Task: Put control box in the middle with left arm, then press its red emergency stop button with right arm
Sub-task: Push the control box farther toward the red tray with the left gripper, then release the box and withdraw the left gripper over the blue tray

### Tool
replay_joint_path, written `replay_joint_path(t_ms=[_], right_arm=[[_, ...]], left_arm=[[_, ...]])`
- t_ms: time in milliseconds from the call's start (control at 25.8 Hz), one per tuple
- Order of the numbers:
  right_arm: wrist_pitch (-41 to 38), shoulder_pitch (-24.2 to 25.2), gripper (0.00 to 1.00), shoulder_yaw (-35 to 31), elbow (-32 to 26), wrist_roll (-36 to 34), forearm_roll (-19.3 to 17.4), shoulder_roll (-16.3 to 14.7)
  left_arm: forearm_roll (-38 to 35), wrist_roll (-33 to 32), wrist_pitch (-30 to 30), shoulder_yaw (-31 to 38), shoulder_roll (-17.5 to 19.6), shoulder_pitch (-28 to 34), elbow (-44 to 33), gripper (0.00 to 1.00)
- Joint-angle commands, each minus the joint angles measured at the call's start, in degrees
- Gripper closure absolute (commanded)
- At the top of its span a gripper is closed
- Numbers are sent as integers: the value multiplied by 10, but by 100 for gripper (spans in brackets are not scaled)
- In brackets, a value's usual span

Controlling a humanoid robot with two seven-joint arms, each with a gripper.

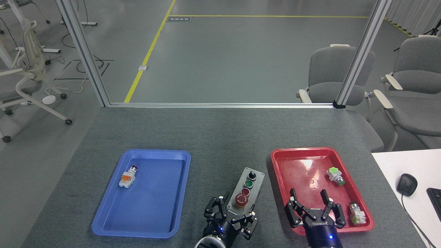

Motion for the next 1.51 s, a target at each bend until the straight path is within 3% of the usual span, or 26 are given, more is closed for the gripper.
replay_joint_path(t_ms=[0,116,348,619,851,967,1161,1277,1470], right_arm=[[0,0,4,2,0,-2,0,0],[0,0,4,5,0,-2,0,0],[-1,0,12,21,0,-3,2,6],[-55,0,58,32,0,-3,3,7],[-75,0,98,54,0,-3,12,12],[-73,0,100,69,0,-3,49,19],[-69,-3,100,88,0,18,55,27],[-68,-7,100,91,3,26,72,41],[-37,-39,100,127,45,26,88,64]], left_arm=[[4,0,0,-1,0,0,0,10],[3,0,-1,4,1,1,-7,2],[3,-5,-24,6,18,44,-79,2],[4,-5,-39,47,105,89,-155,2],[4,1,-87,175,124,99,-179,2],[22,6,-102,242,120,96,-179,2],[104,6,-103,301,124,89,-181,2],[118,7,-104,337,126,94,-194,2],[118,7,-106,345,132,101,-212,1]])
